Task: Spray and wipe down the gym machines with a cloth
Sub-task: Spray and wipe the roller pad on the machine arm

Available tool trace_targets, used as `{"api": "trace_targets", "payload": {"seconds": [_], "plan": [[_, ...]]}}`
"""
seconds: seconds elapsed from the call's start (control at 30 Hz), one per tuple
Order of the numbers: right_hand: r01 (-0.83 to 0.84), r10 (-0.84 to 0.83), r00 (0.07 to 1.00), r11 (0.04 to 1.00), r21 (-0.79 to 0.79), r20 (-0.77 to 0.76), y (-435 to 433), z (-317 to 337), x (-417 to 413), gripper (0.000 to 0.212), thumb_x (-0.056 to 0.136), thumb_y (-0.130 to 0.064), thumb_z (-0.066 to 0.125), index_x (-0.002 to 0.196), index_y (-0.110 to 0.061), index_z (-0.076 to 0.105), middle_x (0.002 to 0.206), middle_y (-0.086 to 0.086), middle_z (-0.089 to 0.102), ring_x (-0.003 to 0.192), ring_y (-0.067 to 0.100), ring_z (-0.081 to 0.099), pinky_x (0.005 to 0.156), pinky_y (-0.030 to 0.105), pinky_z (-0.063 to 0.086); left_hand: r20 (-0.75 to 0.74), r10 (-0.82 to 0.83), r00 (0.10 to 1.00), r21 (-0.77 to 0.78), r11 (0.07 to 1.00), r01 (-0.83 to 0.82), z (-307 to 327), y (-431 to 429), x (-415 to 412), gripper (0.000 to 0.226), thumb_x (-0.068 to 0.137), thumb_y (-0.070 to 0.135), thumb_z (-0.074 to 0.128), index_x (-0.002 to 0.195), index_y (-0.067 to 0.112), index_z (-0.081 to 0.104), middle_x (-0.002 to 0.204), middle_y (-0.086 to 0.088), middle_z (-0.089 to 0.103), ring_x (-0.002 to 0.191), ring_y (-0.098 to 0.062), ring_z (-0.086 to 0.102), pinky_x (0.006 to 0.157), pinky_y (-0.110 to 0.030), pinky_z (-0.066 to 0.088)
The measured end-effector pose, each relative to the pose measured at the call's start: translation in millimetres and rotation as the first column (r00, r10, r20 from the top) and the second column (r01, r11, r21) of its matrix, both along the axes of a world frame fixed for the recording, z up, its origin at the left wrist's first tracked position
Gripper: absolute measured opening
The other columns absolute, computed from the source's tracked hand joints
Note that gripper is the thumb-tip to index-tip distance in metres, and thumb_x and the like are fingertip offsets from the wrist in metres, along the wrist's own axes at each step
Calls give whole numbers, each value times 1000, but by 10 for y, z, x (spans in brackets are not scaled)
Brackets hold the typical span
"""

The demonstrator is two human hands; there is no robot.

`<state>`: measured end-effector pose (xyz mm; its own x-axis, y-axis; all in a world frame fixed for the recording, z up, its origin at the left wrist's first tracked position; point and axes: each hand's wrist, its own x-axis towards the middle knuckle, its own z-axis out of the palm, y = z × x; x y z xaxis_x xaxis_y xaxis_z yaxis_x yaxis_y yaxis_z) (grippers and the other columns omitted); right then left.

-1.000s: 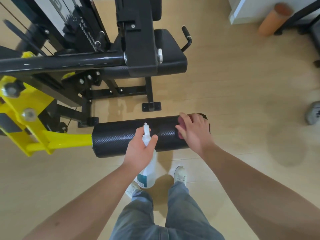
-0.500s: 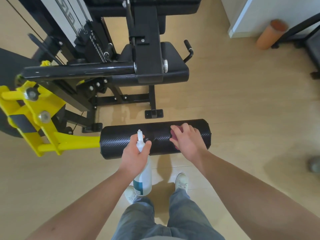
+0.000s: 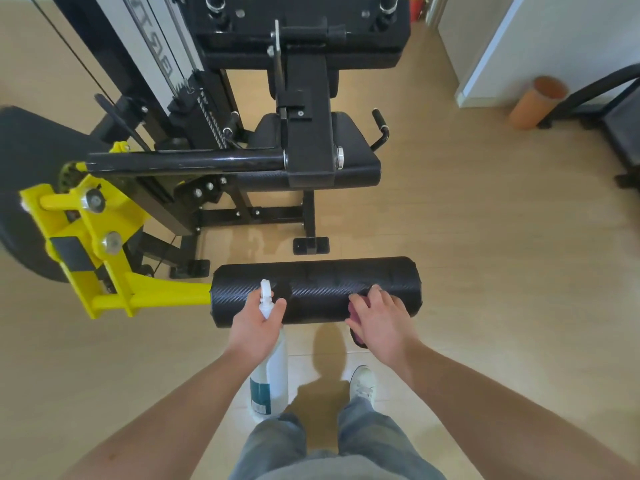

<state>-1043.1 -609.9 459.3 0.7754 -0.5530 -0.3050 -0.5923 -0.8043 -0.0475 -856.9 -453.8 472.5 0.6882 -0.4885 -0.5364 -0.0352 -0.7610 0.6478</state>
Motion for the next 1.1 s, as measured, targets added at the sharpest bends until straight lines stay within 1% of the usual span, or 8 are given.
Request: {"api": "trace_targets", "payload": {"seconds": [0.13, 0.23, 0.37, 0.43, 0.53, 0.7, 0.9, 1.1], "plan": [[18, -18, 998, 1000, 2, 53, 2, 75, 169, 47, 106, -49, 40, 142, -20, 48, 124, 10, 59, 113, 27, 59, 101, 37, 46, -30, 13, 999, 14, 1000, -13, 9, 120, 75, 21, 102, 44, 53, 119, 33, 47, 90, 0, 73, 82, -6, 64, 67, -24, 43], [12, -16, 991, 999, 31, 133, -22, 113, 403, 43, 105, -46, 48, 137, -17, 52, 117, 13, 59, 113, 30, 58, 99, 37, 49, -27, 20, 999, 45, 999, -19, -28, 220, 127, 25, 102, 47, 51, 121, 32, 47, 90, 0, 73, 85, -12, 65, 75, -31, 45], [39, -47, 998, 990, 134, 51, -1, 74, 536, 41, 106, -48, 44, 134, -19, 50, 115, 9, 53, 91, 22, 56, 86, 30, 51, -27, 44, 999, 61, 997, -42, -49, 310, 152, 23, 101, 50, 50, 117, 33, 46, 89, 1, 71, 86, -14, 63, 82, -36, 48], [38, -42, 999, 993, 111, 29, 23, 61, 522, 40, 106, -49, 43, 132, -19, 50, 110, 7, 51, 80, 19, 49, 80, 28, 49, -36, 50, 998, 60, 997, -48, -42, 332, 170, 25, 101, 50, 50, 119, 33, 46, 92, 0, 72, 88, -15, 64, 83, -36, 49], [14, -15, 1000, 998, 69, 6, 62, 54, 459, 38, 106, -51, 43, 124, -19, 53, 99, 4, 48, 73, 18, 51, 74, 27, 48, -48, 50, 998, 58, 997, -47, -31, 349, 206, 25, 101, 50, 50, 118, 32, 48, 93, 0, 73, 88, -16, 65, 78, -34, 47], [34, -37, 999, 995, 97, 32, 72, 58, 443, 38, 105, -51, 43, 130, -22, 49, 110, 5, 54, 85, 21, 62, 83, 31, 52, -47, 46, 998, 52, 998, -43, -27, 355, 243, 25, 101, 51, 50, 117, 32, 50, 90, 4, 74, 89, -15, 65, 78, -35, 46], [76, -96, 984, 988, 136, 147, 154, 104, 565, 37, 104, -49, 48, 131, -24, 49, 114, 3, 57, 98, 20, 60, 88, 34, 53, -51, 63, 997, 30, 998, -62, 30, 378, 246, 25, 102, 49, 50, 120, 32, 51, 86, 6, 75, 87, -10, 64, 71, -29, 42], [75, -110, 983, 970, 232, 144, 264, 133, 659, 43, 106, -49, 44, 140, -23, 43, 121, 5, 54, 105, 24, 59, 93, 39, 52, -76, 126, 989, 46, 991, -122, 38, 421, 267, 31, 102, 53, 47, 109, 24, 56, 83, 2, 75, 83, -19, 67, 76, -33, 51]]}}
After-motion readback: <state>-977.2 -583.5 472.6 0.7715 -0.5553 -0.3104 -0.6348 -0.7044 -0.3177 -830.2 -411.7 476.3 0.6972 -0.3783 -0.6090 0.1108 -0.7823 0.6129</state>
